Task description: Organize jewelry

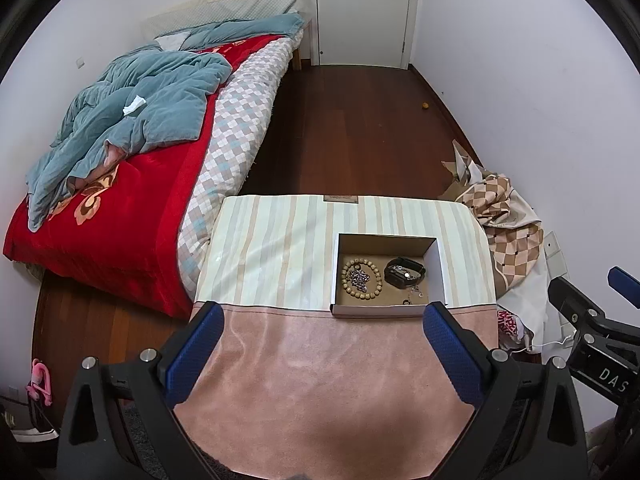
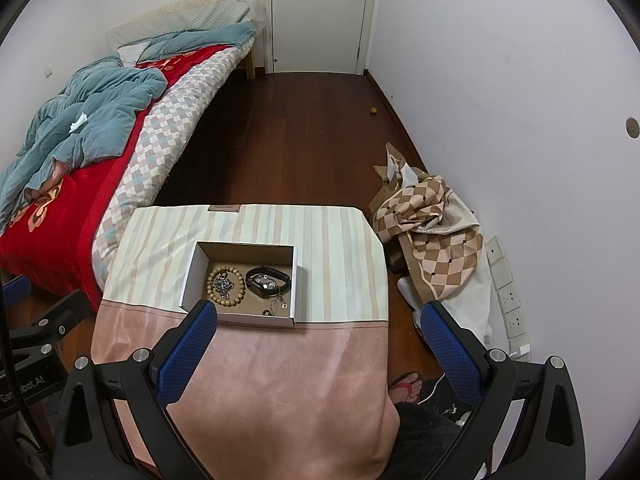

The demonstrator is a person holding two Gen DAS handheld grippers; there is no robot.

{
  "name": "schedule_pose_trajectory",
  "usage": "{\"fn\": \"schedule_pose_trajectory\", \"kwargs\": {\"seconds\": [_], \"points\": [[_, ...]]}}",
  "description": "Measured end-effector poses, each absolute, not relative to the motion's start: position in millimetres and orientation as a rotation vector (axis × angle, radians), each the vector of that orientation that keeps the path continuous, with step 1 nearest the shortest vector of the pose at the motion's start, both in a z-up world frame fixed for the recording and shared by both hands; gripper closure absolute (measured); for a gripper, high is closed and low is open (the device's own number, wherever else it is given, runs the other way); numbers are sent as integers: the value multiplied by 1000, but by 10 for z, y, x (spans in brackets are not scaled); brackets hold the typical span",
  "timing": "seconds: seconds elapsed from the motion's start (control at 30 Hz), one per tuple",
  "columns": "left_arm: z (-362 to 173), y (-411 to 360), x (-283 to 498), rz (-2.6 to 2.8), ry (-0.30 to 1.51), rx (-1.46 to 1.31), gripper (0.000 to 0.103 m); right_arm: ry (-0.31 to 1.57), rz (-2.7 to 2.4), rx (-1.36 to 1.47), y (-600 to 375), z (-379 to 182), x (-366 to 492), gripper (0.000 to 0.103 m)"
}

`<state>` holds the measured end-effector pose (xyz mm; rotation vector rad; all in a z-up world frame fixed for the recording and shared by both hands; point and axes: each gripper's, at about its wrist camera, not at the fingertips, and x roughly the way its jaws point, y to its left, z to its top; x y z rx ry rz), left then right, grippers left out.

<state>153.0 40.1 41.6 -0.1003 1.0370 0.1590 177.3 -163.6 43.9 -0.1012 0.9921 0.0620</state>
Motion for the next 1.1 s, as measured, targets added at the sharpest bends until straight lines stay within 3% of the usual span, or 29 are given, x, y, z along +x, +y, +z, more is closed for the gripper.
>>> {"fn": "schedule_pose_trajectory", "kwargs": {"seconds": [1.1], "points": [[505, 362, 1461, 152, 1014, -77, 1, 980, 55, -97, -1636, 520, 1700, 0]]}}
